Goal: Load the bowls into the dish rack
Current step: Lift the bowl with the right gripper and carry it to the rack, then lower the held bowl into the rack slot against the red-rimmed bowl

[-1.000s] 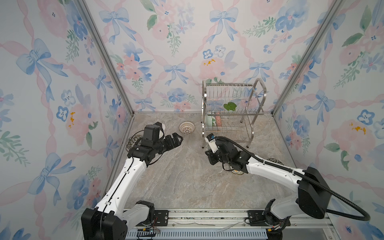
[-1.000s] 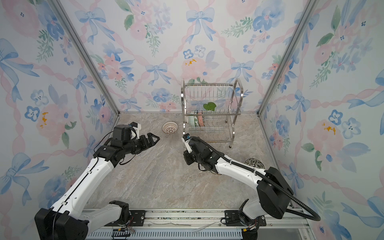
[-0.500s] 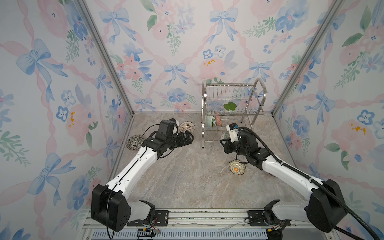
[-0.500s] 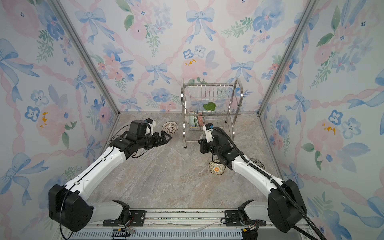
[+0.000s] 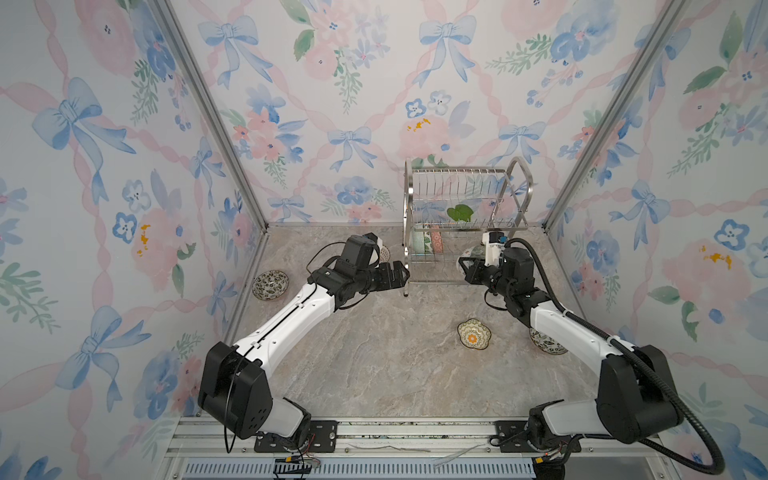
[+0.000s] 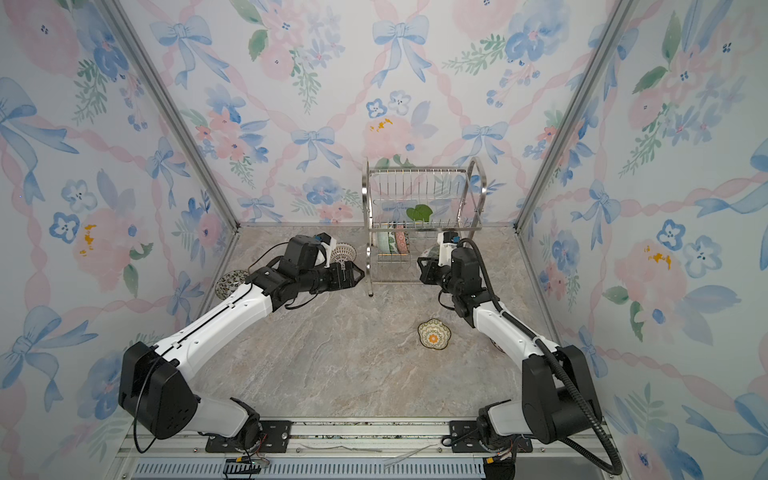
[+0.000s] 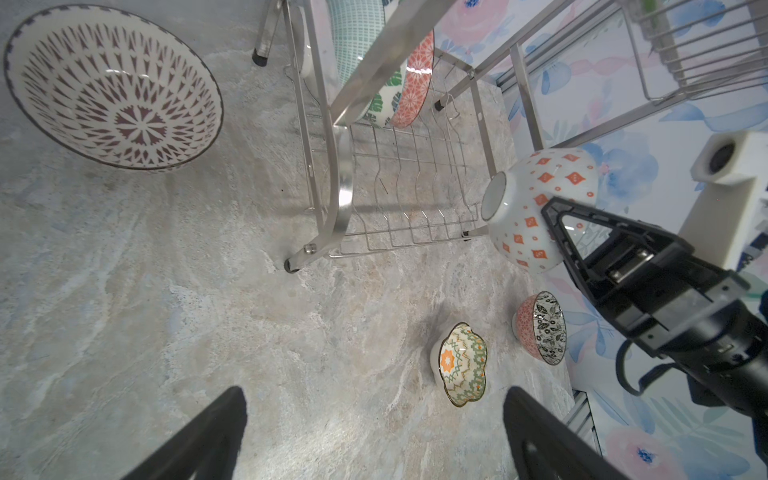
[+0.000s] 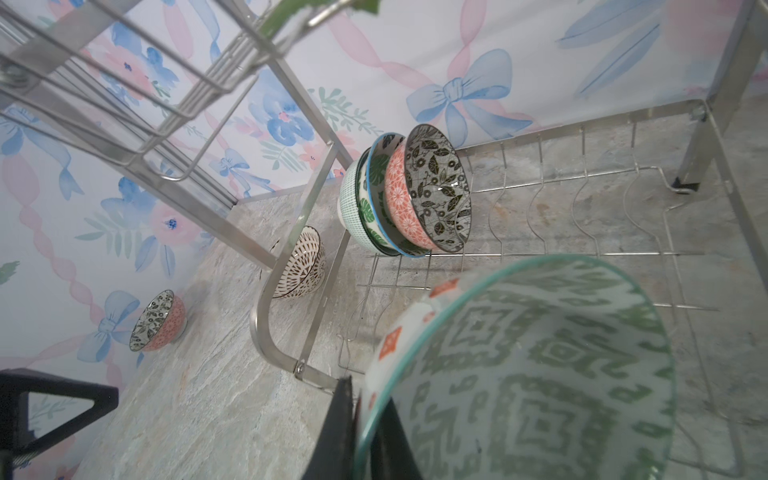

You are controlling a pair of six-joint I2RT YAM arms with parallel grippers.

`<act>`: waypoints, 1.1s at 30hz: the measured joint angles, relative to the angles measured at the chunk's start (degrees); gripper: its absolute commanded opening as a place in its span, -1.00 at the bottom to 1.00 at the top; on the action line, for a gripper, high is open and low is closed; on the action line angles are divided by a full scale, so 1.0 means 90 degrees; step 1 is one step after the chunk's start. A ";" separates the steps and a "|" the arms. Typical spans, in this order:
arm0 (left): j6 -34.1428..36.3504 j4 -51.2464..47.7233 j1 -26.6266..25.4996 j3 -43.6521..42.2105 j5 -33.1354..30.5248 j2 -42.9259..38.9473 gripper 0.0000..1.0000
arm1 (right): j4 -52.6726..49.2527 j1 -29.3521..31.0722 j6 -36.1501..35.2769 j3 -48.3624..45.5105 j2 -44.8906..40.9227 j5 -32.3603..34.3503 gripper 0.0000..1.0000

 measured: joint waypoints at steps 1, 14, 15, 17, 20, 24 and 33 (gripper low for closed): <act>0.0000 0.0000 -0.0070 0.0015 -0.0049 0.0046 0.96 | 0.0063 -0.0058 0.0036 0.0029 0.0148 -0.0046 -1.00; -0.0075 0.0007 -0.0515 0.0318 -0.0692 0.0177 0.96 | 0.1200 -0.0534 0.0537 0.0340 0.1226 -0.0352 -1.00; -0.0075 0.0010 -0.0551 0.0338 -0.0743 0.0177 0.96 | 0.1273 -0.0549 0.0595 0.0364 0.1324 -0.0376 -1.00; -0.0073 0.0015 -0.0607 0.0372 -0.0835 0.0168 0.96 | 0.1418 -0.0561 0.0692 0.0459 0.1540 -0.0413 -1.00; -0.0073 0.0015 -0.0656 0.0374 -0.0979 0.0112 0.96 | 0.1605 -0.0568 0.0845 0.0653 0.1921 -0.0481 -1.00; -0.0073 0.0019 -0.0656 0.0374 -0.1168 0.0022 0.96 | 0.1775 -0.0600 0.1049 0.0889 0.2310 -0.0544 -1.00; -0.0027 0.0032 -0.0656 0.0563 -0.1231 0.0155 0.96 | 0.2098 -0.0680 0.1486 0.1666 0.3075 -0.0619 -1.00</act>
